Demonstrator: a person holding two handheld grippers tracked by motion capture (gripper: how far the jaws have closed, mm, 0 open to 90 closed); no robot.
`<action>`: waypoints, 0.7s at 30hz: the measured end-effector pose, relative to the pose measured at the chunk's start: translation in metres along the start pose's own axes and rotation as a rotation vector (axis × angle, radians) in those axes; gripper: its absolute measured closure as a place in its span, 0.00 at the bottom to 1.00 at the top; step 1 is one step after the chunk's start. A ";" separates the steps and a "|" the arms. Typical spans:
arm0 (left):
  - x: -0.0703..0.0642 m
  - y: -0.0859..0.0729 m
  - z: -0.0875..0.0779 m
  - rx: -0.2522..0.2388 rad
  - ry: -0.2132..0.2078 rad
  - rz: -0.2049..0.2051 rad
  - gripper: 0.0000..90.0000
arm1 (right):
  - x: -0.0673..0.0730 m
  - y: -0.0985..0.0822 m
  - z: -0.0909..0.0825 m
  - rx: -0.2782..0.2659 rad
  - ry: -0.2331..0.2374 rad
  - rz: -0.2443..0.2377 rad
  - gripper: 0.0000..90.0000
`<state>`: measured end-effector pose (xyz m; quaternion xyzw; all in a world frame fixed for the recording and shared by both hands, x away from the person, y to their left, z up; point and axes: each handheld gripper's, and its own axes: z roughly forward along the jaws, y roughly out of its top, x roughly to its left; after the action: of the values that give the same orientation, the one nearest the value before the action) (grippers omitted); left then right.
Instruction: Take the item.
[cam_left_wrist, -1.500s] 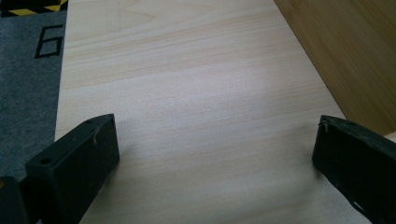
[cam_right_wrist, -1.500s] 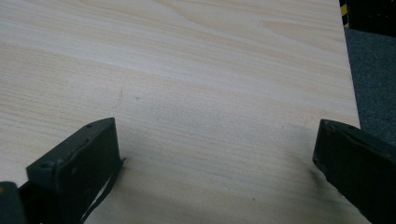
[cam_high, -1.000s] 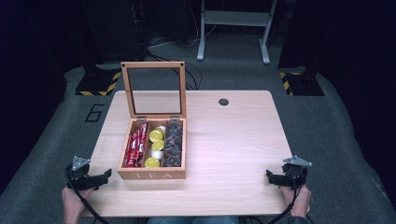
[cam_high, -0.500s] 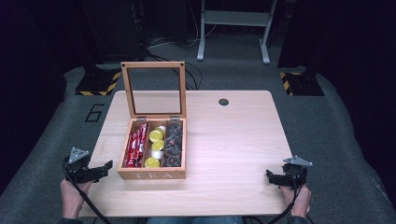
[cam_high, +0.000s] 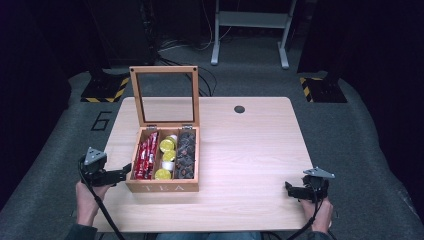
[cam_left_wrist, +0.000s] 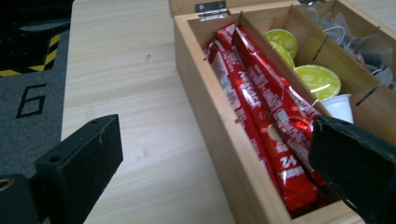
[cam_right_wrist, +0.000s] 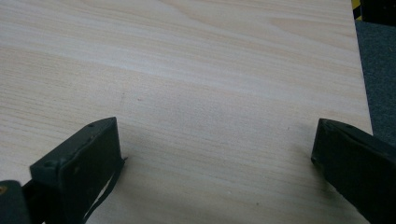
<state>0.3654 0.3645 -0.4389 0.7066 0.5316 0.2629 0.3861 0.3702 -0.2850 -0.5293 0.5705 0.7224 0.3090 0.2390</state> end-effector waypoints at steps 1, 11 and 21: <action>-0.003 0.003 0.002 0.000 -0.007 0.004 0.02 | 0.000 0.000 0.000 0.000 0.003 -0.001 0.01; -0.027 0.025 0.021 0.012 -0.050 0.074 0.08 | 0.000 0.000 -0.001 0.000 0.002 -0.007 0.02; -0.040 0.040 0.048 0.073 -0.070 0.085 0.36 | 0.000 -0.001 -0.001 -0.010 0.001 -0.009 0.04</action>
<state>0.4130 0.3084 -0.4315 0.7508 0.4965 0.2349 0.3669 0.3690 -0.2853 -0.5292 0.5660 0.7236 0.3118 0.2427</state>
